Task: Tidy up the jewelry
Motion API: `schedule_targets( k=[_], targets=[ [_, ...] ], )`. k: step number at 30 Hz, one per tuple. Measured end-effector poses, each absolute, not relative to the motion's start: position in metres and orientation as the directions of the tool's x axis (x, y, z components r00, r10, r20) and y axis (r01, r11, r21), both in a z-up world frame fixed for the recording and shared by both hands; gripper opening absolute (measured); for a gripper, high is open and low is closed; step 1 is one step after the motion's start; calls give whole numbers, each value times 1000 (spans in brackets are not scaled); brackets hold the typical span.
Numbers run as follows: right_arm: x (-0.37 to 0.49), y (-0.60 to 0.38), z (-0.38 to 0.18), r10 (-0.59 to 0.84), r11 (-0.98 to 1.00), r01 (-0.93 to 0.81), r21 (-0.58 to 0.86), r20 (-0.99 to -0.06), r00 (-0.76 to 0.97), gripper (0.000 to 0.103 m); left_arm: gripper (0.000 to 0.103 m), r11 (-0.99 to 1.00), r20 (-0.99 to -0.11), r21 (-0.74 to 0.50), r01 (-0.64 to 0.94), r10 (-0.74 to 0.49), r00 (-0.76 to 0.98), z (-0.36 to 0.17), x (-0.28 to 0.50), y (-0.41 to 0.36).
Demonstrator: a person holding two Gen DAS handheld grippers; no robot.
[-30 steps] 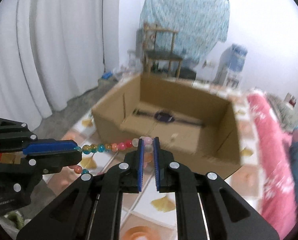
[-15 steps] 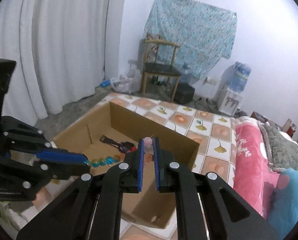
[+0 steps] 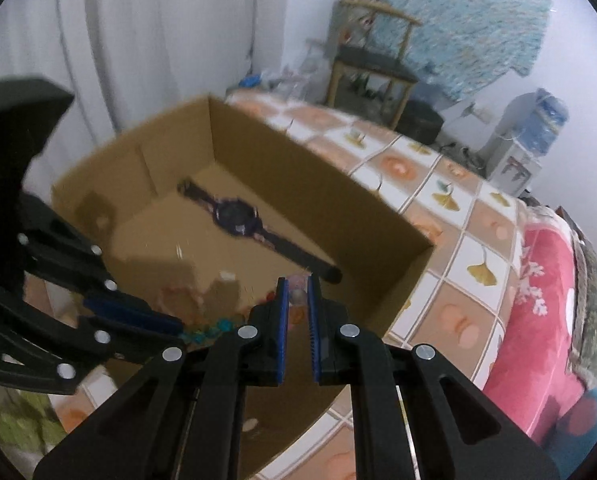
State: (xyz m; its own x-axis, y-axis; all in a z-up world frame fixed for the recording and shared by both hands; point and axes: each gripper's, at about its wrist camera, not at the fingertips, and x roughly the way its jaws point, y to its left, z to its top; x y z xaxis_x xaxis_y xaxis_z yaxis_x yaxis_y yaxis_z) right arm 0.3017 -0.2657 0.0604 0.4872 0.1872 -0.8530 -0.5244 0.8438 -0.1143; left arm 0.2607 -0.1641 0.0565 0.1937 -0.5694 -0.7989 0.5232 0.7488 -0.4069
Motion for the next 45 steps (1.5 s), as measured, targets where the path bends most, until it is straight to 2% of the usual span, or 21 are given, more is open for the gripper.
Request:
schedule_targets(
  k=[2, 5, 10, 12, 15, 19, 23, 24, 27, 31, 36, 40, 45],
  targets=[
    [309, -265, 49, 163, 835, -535, -125, -874, 457, 12, 20, 748, -807, -413, 520, -565, 172, 53, 260, -166],
    [315, -266, 40, 129, 839, -525, -143, -886, 446, 38, 25, 752, -811, -405, 519, -558, 175, 52, 256, -163],
    [309, -272, 53, 148, 856, -500, -130, -865, 479, 43, 29, 754, -798, -392, 528, -564, 214, 66, 245, -154],
    [305, -277, 64, 159, 868, -480, -125, -847, 507, 49, 37, 754, -787, -380, 536, -568, 241, 75, 239, -147],
    [294, -288, 84, 168, 898, -426, -106, -813, 558, 50, 44, 759, -768, -350, 548, -568, 296, 91, 226, -134],
    [266, -310, 115, 211, 948, -319, -2, -747, 631, 55, 58, 782, -741, -301, 545, -552, 382, 110, 207, -111],
    [229, -315, 135, 243, 966, -237, 107, -693, 679, 64, 70, 821, -714, -234, 520, -508, 481, 125, 187, -89],
    [219, -314, 137, 252, 966, -221, 133, -678, 691, 69, 72, 829, -708, -222, 513, -498, 500, 128, 184, -86],
    [189, -302, 137, 257, 966, -165, 202, -643, 721, 74, 85, 863, -679, -176, 473, -454, 577, 138, 170, -72],
    [155, -275, 122, 245, 963, -106, 249, -634, 734, 81, 91, 911, -657, -102, 399, -362, 661, 144, 156, -59],
    [142, -251, 101, 180, 968, 1, 252, -691, 701, 87, 95, 948, -652, -49, 315, -269, 708, 140, 153, -48],
    [141, -241, 95, 81, 981, 72, 178, -725, 684, 90, 95, 965, -664, -47, 260, -224, 714, 137, 154, -38],
    [145, -230, 96, 17, 990, 91, 106, -740, 673, 93, 95, 984, -649, 17, 176, -123, 751, 138, 151, -31]
  ],
)
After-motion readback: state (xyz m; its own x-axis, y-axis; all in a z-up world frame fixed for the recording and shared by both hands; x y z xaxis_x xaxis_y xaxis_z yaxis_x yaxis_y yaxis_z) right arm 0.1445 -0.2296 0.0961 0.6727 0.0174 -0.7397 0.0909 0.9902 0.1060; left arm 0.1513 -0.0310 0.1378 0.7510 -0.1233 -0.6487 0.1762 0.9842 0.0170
